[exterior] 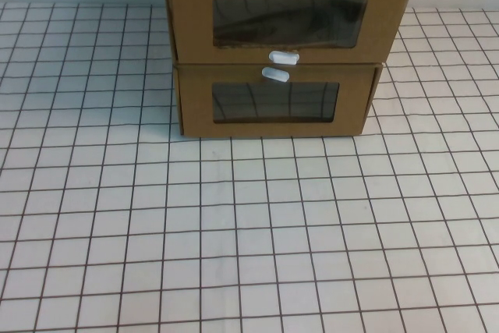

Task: Close the shoe box

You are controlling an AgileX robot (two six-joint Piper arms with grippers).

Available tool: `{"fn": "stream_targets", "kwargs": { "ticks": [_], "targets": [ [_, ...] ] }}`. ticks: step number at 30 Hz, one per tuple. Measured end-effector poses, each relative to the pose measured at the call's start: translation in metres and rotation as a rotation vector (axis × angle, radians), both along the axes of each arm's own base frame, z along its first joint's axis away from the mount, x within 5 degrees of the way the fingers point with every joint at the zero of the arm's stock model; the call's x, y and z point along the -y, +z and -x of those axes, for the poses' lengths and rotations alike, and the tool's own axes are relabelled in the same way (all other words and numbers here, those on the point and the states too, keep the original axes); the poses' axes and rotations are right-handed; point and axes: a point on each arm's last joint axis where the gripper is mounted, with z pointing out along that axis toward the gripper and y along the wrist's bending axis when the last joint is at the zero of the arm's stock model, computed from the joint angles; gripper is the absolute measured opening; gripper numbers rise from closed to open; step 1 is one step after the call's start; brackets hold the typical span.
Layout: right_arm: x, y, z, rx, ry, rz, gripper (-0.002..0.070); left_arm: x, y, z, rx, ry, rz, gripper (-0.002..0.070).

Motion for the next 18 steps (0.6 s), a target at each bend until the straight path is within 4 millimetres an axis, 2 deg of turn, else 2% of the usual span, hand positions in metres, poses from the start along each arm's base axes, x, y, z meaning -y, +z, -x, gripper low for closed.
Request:
{"fn": "stream_targets", "kwargs": {
  "ticks": [13, 18],
  "targets": [
    [0.0, 0.0, 0.0, 0.0, 0.0, 0.0, -0.0014, 0.0, 0.0, 0.0, -0.001, 0.0, 0.0, -0.0005],
    [-0.002, -0.011, -0.004, -0.003, -0.002, -0.017, -0.0014, 0.0, 0.0, 0.0, 0.001, 0.0, 0.0, -0.0005]
  ]
}}
